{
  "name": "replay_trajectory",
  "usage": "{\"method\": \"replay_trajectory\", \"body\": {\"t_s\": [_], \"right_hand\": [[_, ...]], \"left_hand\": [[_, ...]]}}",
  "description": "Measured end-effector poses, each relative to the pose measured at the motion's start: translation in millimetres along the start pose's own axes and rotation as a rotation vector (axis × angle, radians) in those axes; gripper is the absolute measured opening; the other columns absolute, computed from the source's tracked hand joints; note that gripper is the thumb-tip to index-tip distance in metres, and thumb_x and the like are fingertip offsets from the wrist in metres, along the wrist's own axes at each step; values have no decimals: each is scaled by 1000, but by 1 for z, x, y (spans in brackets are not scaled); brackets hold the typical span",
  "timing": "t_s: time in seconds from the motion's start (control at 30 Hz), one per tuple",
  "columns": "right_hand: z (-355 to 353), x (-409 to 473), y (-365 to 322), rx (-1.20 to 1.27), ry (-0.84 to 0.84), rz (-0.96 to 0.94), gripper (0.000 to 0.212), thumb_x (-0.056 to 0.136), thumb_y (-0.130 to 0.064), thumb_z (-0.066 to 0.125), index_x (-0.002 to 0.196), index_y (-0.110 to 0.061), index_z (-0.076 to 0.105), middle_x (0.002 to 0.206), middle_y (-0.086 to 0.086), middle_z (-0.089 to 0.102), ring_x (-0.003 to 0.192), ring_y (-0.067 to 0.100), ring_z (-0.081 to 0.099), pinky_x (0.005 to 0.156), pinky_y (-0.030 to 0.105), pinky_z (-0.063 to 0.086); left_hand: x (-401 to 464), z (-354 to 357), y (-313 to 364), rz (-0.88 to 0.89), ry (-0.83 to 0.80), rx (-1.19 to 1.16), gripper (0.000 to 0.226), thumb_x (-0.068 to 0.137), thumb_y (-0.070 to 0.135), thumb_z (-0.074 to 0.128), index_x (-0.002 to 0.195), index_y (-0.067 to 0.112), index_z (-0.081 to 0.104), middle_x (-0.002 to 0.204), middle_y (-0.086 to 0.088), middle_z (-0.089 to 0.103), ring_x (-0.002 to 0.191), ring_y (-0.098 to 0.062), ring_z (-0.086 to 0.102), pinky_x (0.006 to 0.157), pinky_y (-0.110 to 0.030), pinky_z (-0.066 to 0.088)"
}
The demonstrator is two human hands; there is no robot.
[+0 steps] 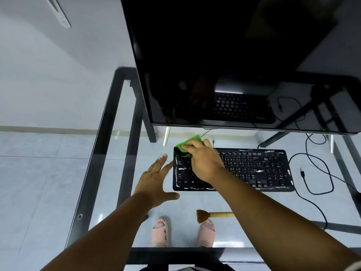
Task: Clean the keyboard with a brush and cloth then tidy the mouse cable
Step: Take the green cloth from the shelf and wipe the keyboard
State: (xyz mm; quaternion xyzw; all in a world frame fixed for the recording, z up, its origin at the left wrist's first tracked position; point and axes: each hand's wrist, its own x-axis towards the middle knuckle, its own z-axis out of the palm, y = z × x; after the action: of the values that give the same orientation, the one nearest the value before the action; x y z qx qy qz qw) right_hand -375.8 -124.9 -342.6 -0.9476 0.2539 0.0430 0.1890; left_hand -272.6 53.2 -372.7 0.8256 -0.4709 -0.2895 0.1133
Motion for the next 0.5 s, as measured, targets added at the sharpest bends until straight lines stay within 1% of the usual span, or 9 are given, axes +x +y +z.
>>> {"method": "replay_trajectory", "body": {"t_s": [0.07, 0.17, 0.27, 0.37, 0.43, 0.5], "right_hand": [[-1, 4, -4, -7, 4, 46, 63, 87, -5, 46, 142, -36, 42, 139, -19, 41, 110, 18, 37, 90, 40, 47], [-1, -4, -3, -24, -29, -76, 66, 86, -1, 45, 140, -38, 46, 139, -19, 42, 107, 17, 36, 90, 39, 44], [-4, -18, 11, -50, -82, -181, 63, 87, -1, 45, 137, -39, 50, 139, -16, 45, 105, 18, 37, 90, 38, 42], [-4, -17, 10, -98, -48, -138, 65, 86, -4, 46, 141, -38, 44, 141, -18, 40, 108, 17, 37, 91, 40, 42], [-1, -15, -1, -93, -34, -87, 68, 85, -4, 47, 143, -38, 40, 142, -19, 37, 111, 18, 35, 93, 41, 42], [3, -19, -7, -97, -52, -113, 71, 83, -3, 49, 142, -40, 40, 142, -18, 36, 110, 18, 35, 92, 39, 41]], "left_hand": [[1, 0, -1, 3, 2, -6, 110, 70, 63, 73, 152, 39, 4, 160, 15, -15, 148, -9, -8, 118, -36, 14], [0, 1, -4, 2, 13, -38, 115, 69, 62, 74, 153, 34, 1, 160, 17, -12, 148, -7, -7, 118, -34, 13], [0, 2, -8, 11, 33, -79, 121, 66, 61, 77, 154, 32, -1, 160, 18, -11, 148, -6, -3, 119, -30, 13], [1, -3, -6, 0, 67, -100, 129, 61, 57, 82, 154, 28, -3, 161, 15, -11, 148, -7, 0, 116, -24, 8], [4, -9, -6, -10, 78, -102, 135, 58, 54, 85, 154, 26, -4, 161, 12, -13, 148, -10, 0, 116, -25, 9], [7, -12, -6, -11, 72, -98, 137, 56, 53, 87, 154, 25, -5, 161, 12, -13, 148, -12, 1, 117, -27, 10]]}}
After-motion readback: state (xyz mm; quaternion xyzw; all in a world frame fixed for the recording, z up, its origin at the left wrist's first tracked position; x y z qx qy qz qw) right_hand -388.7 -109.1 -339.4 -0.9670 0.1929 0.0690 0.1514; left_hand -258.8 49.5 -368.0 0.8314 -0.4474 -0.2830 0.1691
